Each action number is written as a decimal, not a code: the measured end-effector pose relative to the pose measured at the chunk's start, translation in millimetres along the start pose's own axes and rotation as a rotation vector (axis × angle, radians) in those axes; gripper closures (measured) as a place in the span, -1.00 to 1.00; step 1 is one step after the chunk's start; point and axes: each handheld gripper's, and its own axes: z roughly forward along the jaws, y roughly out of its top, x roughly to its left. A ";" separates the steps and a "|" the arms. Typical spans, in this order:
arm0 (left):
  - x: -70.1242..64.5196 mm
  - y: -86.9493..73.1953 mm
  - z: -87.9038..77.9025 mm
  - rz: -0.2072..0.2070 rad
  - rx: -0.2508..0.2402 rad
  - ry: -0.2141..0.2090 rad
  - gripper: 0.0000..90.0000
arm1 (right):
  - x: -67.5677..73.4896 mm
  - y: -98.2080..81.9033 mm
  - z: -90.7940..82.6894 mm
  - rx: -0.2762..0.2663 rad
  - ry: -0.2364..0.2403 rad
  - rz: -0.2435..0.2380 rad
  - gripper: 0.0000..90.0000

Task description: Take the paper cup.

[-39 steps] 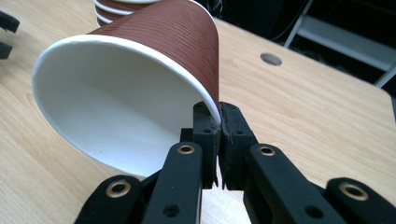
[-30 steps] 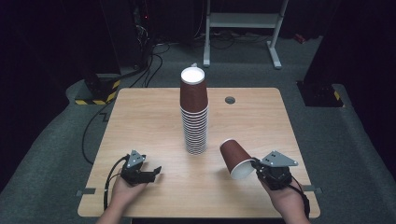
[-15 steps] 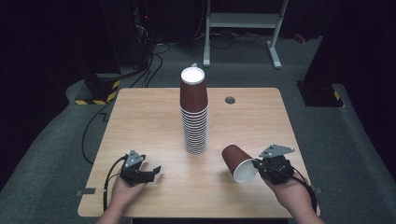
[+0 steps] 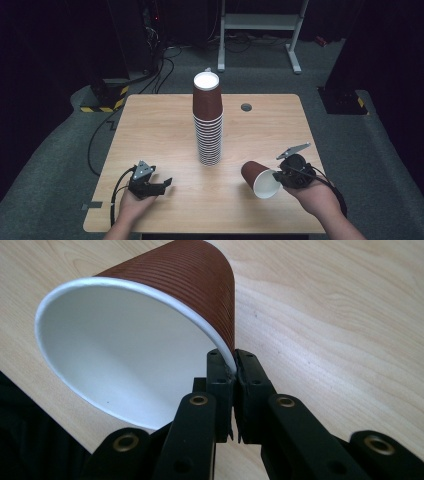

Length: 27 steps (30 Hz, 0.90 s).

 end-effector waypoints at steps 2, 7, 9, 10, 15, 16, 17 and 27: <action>0.0 0.0 0.0 0.000 0.000 0.000 -0.66 | -2.4 2.0 0.4 0.022 0.010 0.002 0.90; 0.0 0.0 0.0 0.000 0.000 -0.001 -0.66 | -6.6 6.5 2.4 0.077 0.038 -0.011 0.90; -0.3 -0.1 0.1 -0.001 -0.001 -0.003 -0.66 | -7.4 8.6 1.6 0.099 0.037 -0.011 0.90; -0.3 -0.1 0.1 -0.001 -0.001 -0.003 -0.66 | -8.5 9.7 1.3 0.113 0.042 -0.016 0.90; -0.2 0.0 0.0 0.003 0.000 -0.003 -0.66 | -9.6 14.7 1.2 0.212 0.054 -0.030 0.90; 0.0 0.0 0.1 0.004 0.000 -0.003 -0.66 | -8.5 15.2 0.9 0.232 0.052 -0.020 0.90; 0.2 0.1 0.1 0.003 0.001 -0.004 -0.66 | -9.7 16.0 1.5 0.248 0.051 -0.041 0.90; 0.2 0.2 0.6 0.000 0.000 -0.007 -0.65 | -15.4 17.1 3.9 0.322 0.040 -0.024 0.90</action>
